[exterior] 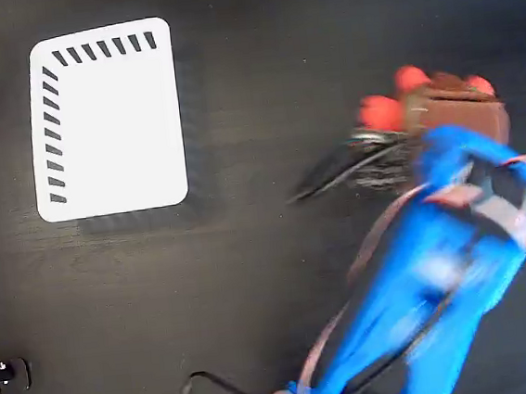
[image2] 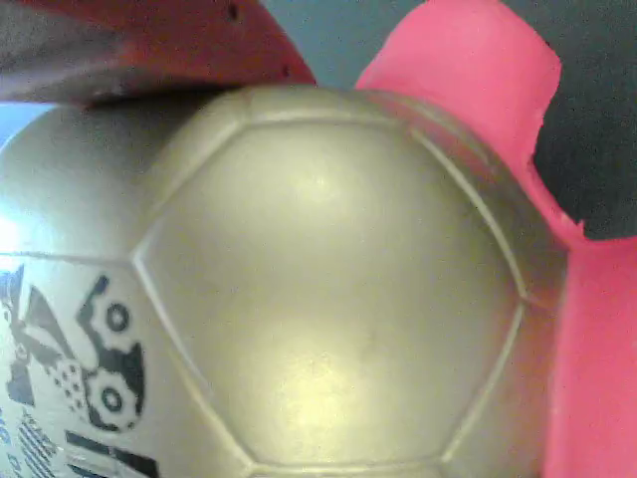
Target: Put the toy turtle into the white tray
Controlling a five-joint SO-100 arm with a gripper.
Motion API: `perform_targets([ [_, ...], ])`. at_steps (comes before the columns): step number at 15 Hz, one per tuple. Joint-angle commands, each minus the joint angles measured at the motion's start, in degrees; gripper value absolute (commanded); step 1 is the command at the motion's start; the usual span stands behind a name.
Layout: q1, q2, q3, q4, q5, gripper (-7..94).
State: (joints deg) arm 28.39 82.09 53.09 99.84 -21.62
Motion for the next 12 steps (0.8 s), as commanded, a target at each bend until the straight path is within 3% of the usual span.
perform_targets([
  [1, -10.9, 12.3, 0.79, 0.97, 6.86, 0],
  [7, -37.35, 8.17, -1.41, 0.7, 23.82, 0],
  [10, -44.21, 1.23, -4.57, -4.75, 25.05, 0],
  [12, -46.32, -6.42, -11.6, -4.75, 25.14, 0],
])
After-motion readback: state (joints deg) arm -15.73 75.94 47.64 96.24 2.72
